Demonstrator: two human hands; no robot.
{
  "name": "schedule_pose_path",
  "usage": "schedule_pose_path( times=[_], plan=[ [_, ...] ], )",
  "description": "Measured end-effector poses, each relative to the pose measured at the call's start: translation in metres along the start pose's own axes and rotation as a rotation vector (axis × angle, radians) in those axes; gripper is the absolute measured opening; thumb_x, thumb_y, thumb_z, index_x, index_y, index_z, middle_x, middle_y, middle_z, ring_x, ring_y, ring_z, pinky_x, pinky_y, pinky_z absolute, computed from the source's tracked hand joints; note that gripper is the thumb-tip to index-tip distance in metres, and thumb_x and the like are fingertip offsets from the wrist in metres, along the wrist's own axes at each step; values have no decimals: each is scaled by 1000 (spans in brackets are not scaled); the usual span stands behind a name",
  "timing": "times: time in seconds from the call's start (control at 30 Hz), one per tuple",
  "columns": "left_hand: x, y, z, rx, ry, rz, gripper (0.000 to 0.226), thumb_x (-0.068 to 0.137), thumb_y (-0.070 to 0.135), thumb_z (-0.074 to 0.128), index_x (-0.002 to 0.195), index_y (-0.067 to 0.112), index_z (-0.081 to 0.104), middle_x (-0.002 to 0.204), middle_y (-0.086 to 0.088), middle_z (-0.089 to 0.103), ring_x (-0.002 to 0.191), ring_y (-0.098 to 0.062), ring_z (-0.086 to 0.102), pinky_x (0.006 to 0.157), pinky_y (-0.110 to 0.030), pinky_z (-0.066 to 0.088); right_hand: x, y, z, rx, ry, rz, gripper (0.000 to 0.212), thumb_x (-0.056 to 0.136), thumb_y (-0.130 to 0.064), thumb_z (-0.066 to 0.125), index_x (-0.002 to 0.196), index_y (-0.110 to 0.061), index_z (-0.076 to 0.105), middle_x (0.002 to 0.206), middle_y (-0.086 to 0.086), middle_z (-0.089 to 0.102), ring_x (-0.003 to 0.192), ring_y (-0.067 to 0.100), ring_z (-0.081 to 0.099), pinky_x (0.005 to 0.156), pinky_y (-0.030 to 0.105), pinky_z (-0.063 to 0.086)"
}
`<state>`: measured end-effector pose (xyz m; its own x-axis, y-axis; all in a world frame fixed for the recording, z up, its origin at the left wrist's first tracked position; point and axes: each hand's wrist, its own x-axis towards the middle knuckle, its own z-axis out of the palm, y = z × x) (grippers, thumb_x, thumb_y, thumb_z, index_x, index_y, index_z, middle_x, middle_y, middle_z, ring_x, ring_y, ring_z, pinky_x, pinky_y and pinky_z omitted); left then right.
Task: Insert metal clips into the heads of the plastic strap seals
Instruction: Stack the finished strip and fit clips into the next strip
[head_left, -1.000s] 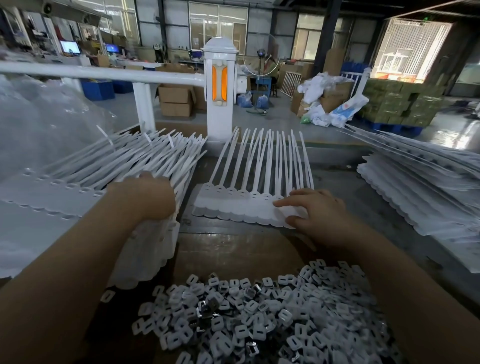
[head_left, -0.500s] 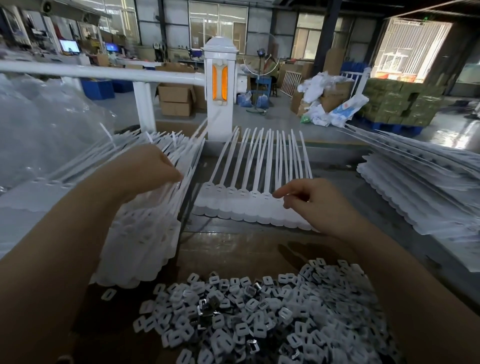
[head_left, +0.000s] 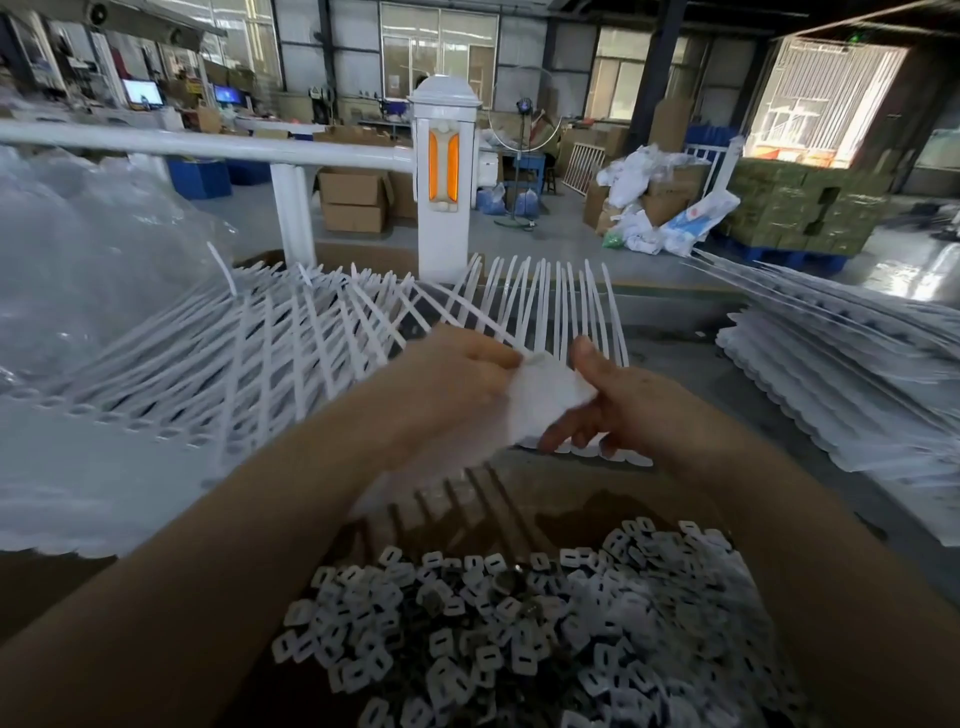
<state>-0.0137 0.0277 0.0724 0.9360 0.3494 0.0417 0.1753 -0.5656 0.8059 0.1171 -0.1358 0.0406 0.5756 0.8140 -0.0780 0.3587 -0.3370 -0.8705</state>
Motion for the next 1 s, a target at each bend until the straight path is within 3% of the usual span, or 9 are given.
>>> schedule_pose_path(
  times=[0.1,0.17,0.33,0.43,0.53,0.6,0.73,0.9,1.0],
  plan=[
    [-1,-2,18,155,-112,65,35,99,29,49,133,32,57,144,8,37,128,-17,36,102,-37,37,2,4,0,168,-16,16,42,75,-57,71,96,-21,77,89,3,72,78,19,62,74,34,47],
    [-2,-6,20,205,-89,112,49,97,40,53,144,35,42,155,14,22,143,-18,21,115,-49,28,4,7,-1,284,-12,43,36,71,-32,76,101,-13,75,102,11,73,93,29,65,85,40,52],
    [-5,-12,14,498,-51,270,122,59,81,67,148,47,-9,158,22,-10,148,-15,-6,116,-52,2,4,11,-9,643,99,84,30,77,3,62,105,-8,69,98,12,74,81,27,72,60,34,59],
    [-4,-20,15,765,-60,293,140,49,78,76,143,48,-24,156,12,-32,143,-23,-32,113,-59,-11,5,15,-14,699,186,130,33,80,10,55,102,-11,67,94,9,74,81,29,70,64,37,58],
    [-1,-27,24,886,-64,255,140,60,57,84,142,46,-29,152,4,-41,139,-30,-39,110,-62,-15,6,20,-17,656,251,245,46,69,11,53,111,-6,62,119,20,66,99,38,64,75,44,52],
    [2,-33,25,887,-79,264,126,71,47,80,145,46,-22,155,4,-36,141,-32,-36,111,-62,-13,5,23,-19,519,330,354,46,61,7,53,104,-5,64,124,23,60,107,42,61,82,48,52],
    [9,-49,19,804,-217,191,91,82,65,61,149,52,2,160,9,-24,144,-26,-30,113,-58,-13,6,23,-26,82,455,491,25,74,-6,57,97,-4,62,108,20,52,93,37,54,77,42,47],
    [12,-62,18,727,-374,194,68,88,69,47,147,56,16,163,9,-14,148,-18,-18,115,-55,-7,6,26,-32,-622,305,563,22,83,-30,63,88,-9,60,80,6,54,72,21,52,61,28,38],
    [13,-64,20,704,-438,235,61,93,64,42,147,58,13,163,13,-8,149,-14,-15,116,-53,-8,3,22,-28,-1116,416,385,34,77,-35,68,106,-19,60,104,4,61,96,24,56,74,33,44]
  ],
)
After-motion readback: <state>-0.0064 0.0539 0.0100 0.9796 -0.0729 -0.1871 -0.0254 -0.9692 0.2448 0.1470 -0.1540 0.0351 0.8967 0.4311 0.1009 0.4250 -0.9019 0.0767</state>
